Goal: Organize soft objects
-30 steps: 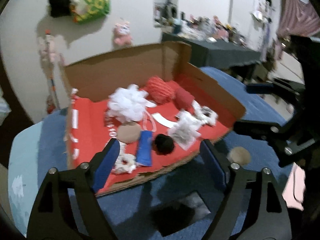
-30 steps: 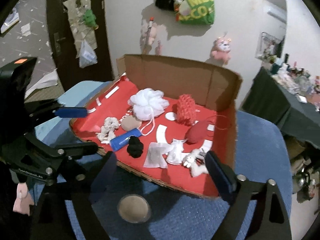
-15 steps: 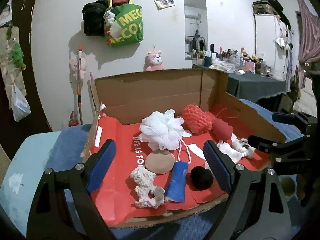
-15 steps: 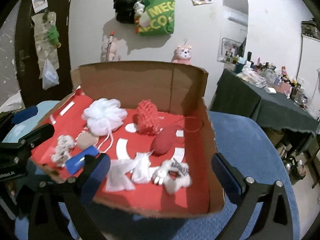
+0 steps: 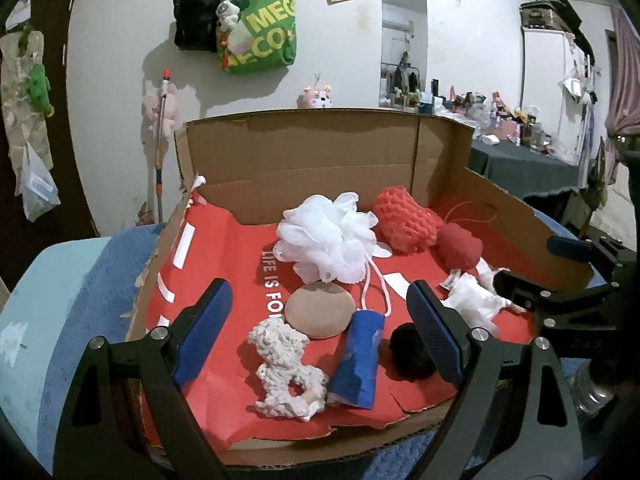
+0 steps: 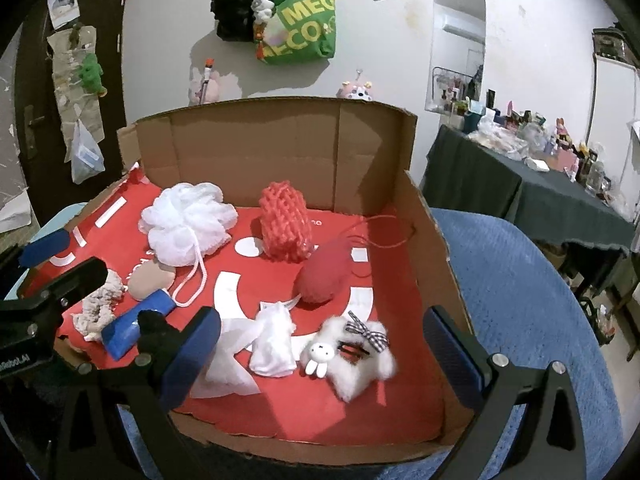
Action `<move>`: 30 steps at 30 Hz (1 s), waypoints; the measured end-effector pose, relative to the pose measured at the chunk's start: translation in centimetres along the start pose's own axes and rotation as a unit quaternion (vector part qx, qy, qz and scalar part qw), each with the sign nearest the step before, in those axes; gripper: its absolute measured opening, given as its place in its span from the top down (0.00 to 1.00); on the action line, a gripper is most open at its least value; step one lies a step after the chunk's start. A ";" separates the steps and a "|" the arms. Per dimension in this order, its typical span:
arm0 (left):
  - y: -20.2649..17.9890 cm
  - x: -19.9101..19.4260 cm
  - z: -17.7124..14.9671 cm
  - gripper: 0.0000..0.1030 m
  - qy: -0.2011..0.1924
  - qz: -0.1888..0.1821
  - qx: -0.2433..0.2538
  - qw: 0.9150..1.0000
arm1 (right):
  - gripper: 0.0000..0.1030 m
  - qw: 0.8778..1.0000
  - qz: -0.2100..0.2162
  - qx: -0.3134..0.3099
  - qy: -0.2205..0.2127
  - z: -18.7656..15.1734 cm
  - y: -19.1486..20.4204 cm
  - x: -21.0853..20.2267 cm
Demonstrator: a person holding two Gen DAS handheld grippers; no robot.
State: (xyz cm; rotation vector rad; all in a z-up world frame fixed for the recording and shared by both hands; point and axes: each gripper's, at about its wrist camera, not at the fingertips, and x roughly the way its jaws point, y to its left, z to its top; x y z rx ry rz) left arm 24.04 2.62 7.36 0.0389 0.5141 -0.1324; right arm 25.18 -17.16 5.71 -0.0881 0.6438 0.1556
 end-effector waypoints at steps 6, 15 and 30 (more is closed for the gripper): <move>-0.1 1.0 -0.6 0.13 0.020 0.016 -0.002 1.000 | 0.00 1.000 -0.018 0.008 -0.011 -0.2 -0.1 0.0; 0.2 1.5 -0.9 0.13 0.033 0.030 -0.009 0.999 | 0.00 0.999 -0.041 -0.003 -0.014 -0.7 0.6 0.1; -0.3 0.9 -1.0 0.13 0.028 0.010 -0.010 1.000 | 0.00 0.998 -0.049 0.002 -0.038 -0.7 0.5 -0.4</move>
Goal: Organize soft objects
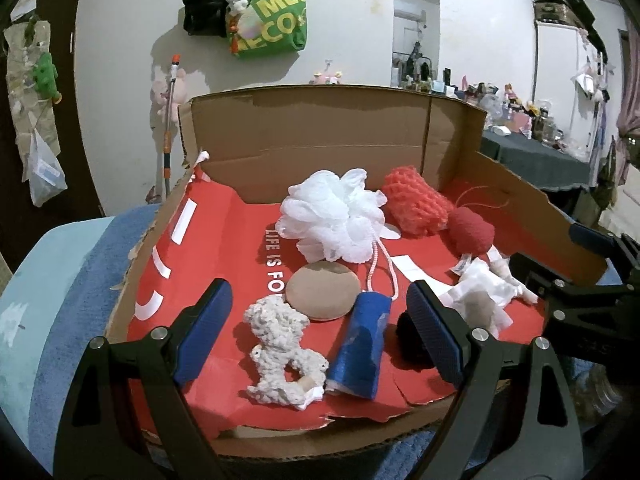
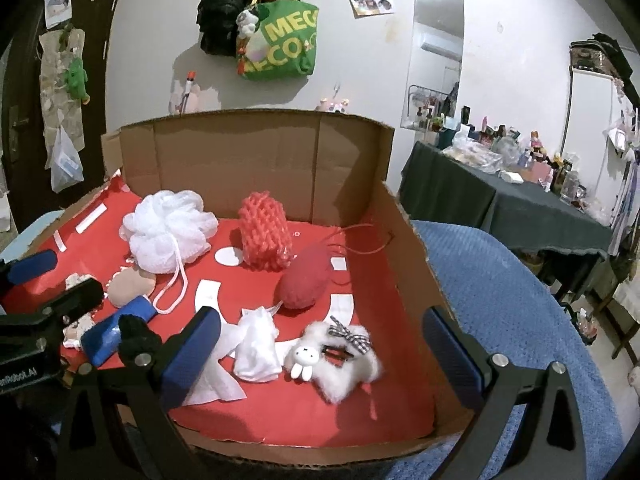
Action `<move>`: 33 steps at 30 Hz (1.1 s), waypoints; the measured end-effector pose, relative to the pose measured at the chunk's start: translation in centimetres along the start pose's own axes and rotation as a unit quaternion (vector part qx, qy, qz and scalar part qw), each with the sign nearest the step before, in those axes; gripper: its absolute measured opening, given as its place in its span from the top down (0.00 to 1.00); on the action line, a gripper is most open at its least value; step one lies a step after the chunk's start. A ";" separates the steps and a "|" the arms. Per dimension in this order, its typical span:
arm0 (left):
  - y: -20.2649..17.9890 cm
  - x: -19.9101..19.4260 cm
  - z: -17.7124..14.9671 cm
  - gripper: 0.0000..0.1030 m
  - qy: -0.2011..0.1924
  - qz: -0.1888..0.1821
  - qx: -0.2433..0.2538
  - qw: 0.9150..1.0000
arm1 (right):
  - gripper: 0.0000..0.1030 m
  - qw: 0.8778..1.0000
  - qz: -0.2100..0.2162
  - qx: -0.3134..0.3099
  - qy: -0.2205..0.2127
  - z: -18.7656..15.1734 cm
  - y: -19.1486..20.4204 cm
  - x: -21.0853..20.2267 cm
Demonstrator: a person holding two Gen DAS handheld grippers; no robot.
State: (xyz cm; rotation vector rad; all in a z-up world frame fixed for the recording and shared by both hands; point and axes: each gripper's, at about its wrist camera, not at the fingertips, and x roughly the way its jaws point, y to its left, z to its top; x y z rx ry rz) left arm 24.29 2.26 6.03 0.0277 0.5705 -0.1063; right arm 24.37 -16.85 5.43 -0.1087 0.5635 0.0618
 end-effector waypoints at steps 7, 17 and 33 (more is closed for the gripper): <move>0.4 0.6 0.0 0.13 0.015 0.008 -0.011 1.000 | 0.00 1.000 -0.001 0.002 0.001 0.0 -0.1 0.3; 0.6 0.9 -0.1 0.13 0.021 0.008 -0.017 1.000 | 0.00 1.000 -0.001 0.002 0.000 0.0 -0.2 0.1; 0.6 0.8 -0.1 0.13 0.019 0.007 -0.015 1.000 | 0.00 1.000 -0.001 0.002 0.000 0.0 -0.1 0.1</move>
